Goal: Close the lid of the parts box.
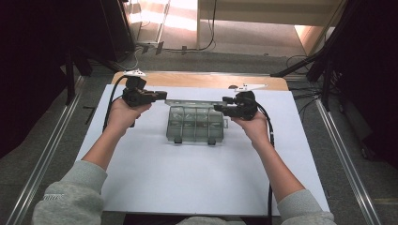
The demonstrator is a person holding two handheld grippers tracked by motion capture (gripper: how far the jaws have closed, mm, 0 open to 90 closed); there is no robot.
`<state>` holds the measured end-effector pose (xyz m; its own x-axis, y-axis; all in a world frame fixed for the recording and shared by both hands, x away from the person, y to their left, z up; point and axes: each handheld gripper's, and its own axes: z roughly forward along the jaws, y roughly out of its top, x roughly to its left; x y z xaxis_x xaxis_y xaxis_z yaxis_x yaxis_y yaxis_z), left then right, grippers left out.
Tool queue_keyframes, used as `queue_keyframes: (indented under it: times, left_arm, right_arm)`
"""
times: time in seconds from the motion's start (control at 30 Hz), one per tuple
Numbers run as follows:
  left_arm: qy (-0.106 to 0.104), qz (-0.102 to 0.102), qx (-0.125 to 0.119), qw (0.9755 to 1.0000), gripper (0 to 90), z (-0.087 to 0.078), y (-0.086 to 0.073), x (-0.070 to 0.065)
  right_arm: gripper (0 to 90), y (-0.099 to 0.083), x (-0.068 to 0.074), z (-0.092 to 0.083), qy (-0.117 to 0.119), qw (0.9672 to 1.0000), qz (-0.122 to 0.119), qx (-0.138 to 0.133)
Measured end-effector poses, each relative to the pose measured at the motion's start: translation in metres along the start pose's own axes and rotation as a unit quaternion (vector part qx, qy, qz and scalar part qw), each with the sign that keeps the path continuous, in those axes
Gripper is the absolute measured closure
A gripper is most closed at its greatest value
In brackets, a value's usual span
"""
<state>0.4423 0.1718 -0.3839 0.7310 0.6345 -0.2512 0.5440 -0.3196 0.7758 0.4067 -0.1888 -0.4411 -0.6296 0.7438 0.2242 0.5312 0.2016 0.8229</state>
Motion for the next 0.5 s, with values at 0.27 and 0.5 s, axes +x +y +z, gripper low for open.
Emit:
queue_keyframes:
  times: [0.27, 0.5]
  left_arm:
    - [-0.011, 0.01, 0.012, 0.9998, 87.2, 0.0028, -0.0004, -0.0039]
    - [-0.025, 0.015, 0.021, 0.9993, 87.1, 0.0039, -0.0023, -0.0045]
  right_arm:
    - [43.4, -0.0048, -0.0023, -0.0025, 0.003, 0.9999, 0.009, 0.007]
    - [43.9, -0.0094, -0.0007, -0.0044, 0.004, 0.9998, 0.009, 0.015]
